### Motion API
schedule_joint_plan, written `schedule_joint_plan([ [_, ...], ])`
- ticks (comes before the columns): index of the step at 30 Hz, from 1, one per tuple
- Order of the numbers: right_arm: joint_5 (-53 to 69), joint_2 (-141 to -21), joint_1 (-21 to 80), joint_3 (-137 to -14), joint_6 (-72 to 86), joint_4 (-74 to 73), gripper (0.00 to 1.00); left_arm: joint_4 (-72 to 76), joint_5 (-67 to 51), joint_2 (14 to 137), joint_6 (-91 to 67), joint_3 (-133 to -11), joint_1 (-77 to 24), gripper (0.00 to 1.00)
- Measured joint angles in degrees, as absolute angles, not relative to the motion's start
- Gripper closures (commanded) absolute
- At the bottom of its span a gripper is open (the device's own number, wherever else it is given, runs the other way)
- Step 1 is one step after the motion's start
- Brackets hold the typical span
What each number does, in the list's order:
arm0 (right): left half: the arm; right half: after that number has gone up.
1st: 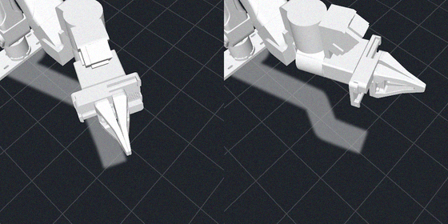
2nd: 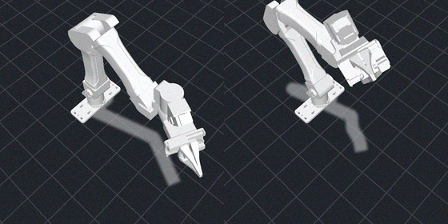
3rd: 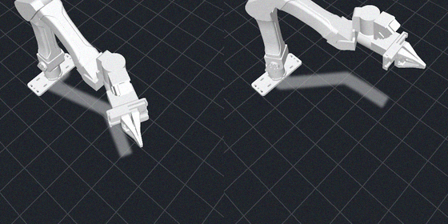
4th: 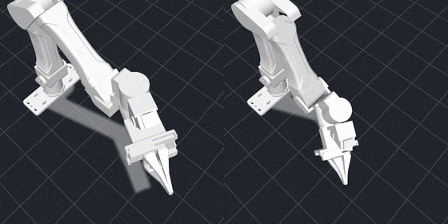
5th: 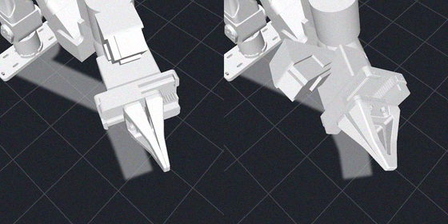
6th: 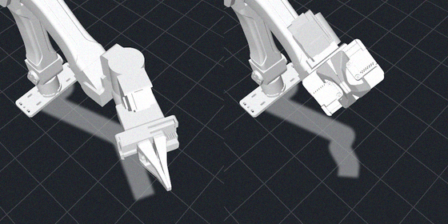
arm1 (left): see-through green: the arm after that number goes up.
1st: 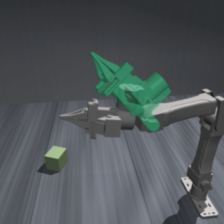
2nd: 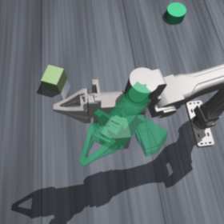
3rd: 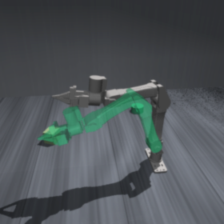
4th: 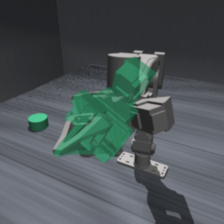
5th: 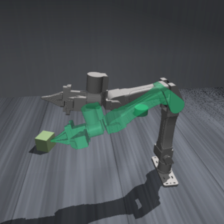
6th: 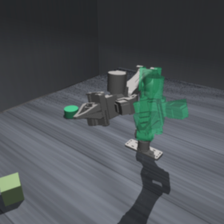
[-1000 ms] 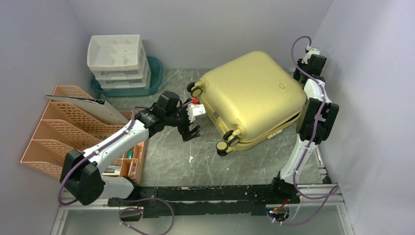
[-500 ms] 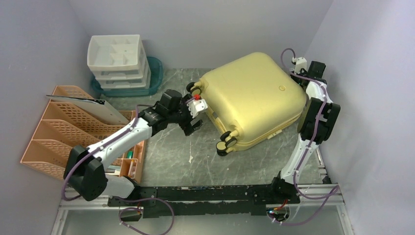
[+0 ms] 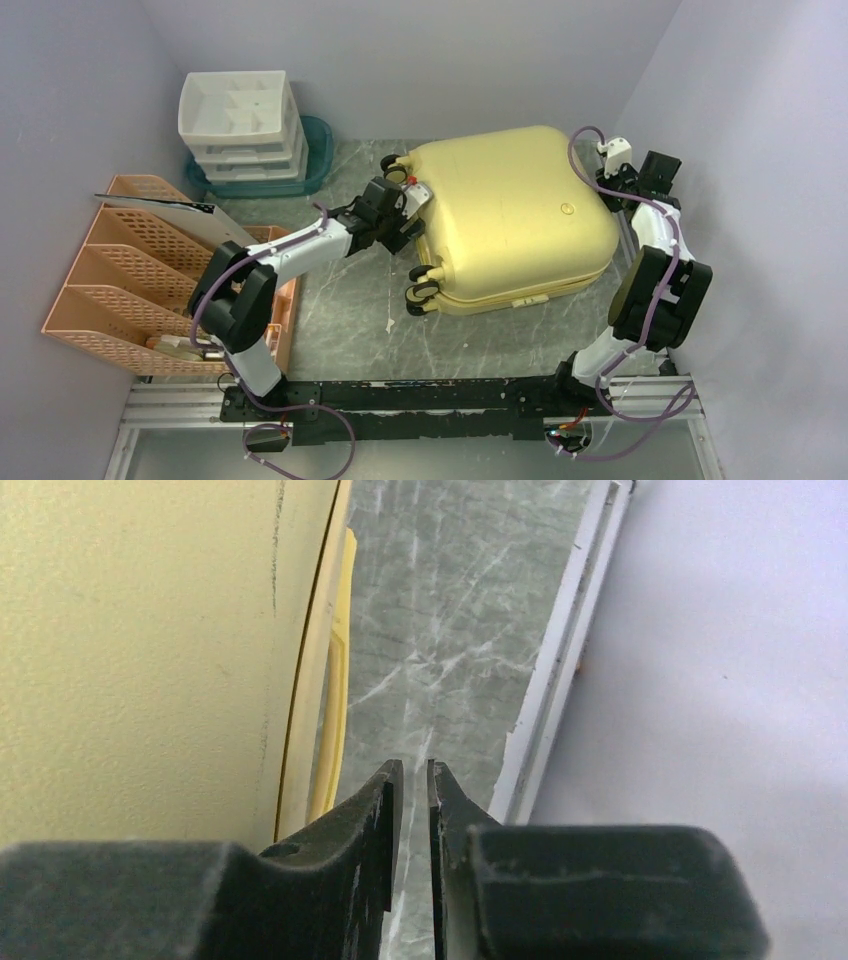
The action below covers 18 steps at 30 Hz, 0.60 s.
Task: Open, take out, and arrange the luggage
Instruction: Adjust the luggage at the center of the board.
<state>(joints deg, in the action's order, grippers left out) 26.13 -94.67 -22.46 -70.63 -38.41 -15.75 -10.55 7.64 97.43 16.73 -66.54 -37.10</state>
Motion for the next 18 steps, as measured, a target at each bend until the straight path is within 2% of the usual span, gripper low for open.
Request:
schedule_joint_plan([
  [9, 21.98, -96.57, -23.42, -72.95, -34.94, -13.47, 0.80, -18.70, 11.75, 108.18, 13.87, -81.97, -37.10, 0.05],
  [18, 19.64, -107.79, -22.55, -86.32, -30.00, -13.96, 0.80, -22.31, 19.31, 122.10, 8.54, -98.26, -37.10, 0.04],
])
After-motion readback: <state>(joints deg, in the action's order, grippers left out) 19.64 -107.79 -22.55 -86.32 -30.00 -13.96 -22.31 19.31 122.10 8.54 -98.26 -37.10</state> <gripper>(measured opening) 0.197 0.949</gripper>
